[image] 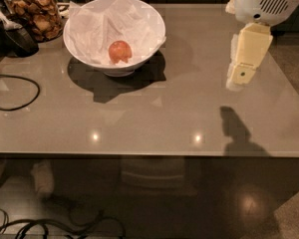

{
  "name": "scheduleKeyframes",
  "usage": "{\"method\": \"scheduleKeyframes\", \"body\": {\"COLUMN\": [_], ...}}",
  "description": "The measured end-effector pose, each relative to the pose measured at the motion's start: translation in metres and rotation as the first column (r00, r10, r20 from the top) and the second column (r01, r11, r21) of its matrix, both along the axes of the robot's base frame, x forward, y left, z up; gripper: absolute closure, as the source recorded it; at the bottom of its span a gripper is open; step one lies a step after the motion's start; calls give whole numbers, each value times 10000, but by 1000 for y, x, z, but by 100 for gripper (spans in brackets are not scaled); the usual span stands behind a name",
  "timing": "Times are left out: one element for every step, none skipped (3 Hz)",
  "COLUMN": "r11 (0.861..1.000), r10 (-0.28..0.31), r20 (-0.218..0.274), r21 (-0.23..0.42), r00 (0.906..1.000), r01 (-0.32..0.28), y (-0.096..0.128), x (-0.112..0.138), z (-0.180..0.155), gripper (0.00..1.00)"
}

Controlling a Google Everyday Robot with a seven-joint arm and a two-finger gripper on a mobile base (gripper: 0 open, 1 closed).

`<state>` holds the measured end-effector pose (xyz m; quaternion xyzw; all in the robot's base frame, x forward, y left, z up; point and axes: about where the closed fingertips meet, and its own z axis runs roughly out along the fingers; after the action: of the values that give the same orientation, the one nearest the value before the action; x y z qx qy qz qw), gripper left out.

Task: Pick apple from white bowl

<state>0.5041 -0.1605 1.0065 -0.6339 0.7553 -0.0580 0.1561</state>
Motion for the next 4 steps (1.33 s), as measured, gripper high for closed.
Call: {"method": "scheduleKeyframes", "body": {"r11": [9987, 9977, 9982, 9979], "r10": [-481, -505, -239, 290], "r20": [53, -397, -511, -178], "r21": [145, 432, 545, 589], "r00": [9988, 9979, 9984, 9994], "r01": [480, 522, 267, -279], "y": [-5, 6, 26, 50], "x": [2, 28, 65, 91], "z": [-5, -14, -11, -4], "gripper": [0, 0, 0, 0]}}
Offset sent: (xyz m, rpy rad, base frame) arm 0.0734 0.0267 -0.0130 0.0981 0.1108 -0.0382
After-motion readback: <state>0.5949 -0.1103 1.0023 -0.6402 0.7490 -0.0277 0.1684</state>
